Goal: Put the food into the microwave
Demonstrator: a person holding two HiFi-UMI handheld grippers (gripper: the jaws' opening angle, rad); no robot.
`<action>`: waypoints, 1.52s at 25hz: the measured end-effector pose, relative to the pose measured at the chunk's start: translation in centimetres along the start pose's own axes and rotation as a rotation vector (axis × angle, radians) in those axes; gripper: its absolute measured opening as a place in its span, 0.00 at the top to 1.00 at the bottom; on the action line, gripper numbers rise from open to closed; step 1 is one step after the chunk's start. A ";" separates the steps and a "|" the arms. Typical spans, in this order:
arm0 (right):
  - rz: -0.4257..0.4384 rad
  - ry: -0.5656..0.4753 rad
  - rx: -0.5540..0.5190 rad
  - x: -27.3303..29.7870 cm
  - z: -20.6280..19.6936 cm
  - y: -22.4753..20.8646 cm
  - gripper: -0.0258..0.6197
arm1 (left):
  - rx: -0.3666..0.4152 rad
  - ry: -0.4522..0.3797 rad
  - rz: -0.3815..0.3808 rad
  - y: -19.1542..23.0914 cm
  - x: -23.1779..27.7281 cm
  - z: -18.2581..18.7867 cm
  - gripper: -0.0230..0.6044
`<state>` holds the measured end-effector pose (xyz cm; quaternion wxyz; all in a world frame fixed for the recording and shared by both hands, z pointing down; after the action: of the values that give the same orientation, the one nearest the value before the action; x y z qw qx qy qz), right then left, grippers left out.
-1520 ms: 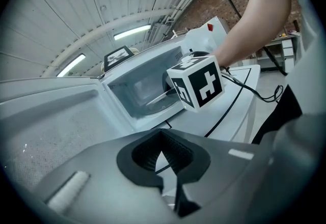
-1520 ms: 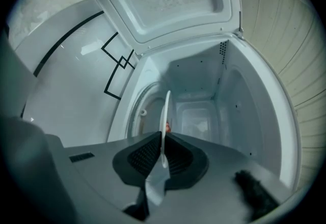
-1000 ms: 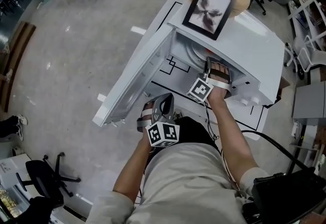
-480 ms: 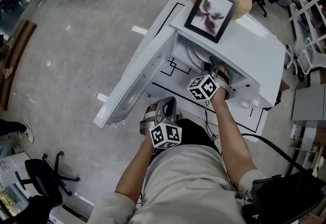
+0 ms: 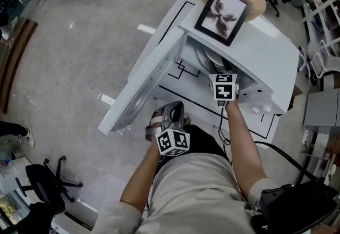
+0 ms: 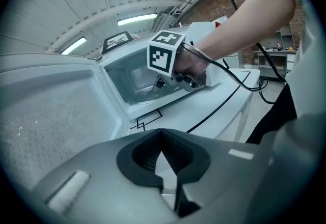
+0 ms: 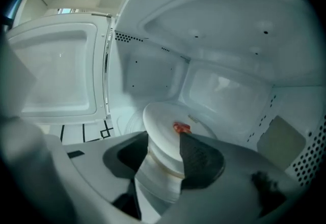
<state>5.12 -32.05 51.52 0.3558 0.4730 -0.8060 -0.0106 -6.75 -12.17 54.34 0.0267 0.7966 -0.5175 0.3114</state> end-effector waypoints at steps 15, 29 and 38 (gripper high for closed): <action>0.009 -0.026 0.012 0.5 -0.5 -0.3 0.67 | -0.005 0.015 -0.032 -0.5 0.2 -0.2 0.95; 0.049 -0.086 0.022 -0.9 0.2 0.3 0.65 | -0.015 0.009 -0.073 -0.8 0.2 0.0 0.95; 0.031 -0.128 -0.033 -4.3 -0.1 2.2 0.86 | -0.091 0.003 -0.093 -0.4 -0.8 0.2 0.95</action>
<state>4.82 -27.49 49.90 0.3116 0.4527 -0.8340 -0.0486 -6.55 -11.42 53.88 0.0781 0.8172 -0.4936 0.2870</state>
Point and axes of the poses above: the fingertips, and each gripper's own axes: x forward along the fingers, y to its left, z out of its top, the point moved 5 cm from there along -x, backward along the fingers, and after that the axes turned 8 degrees about -x, right-handed, at the moved point
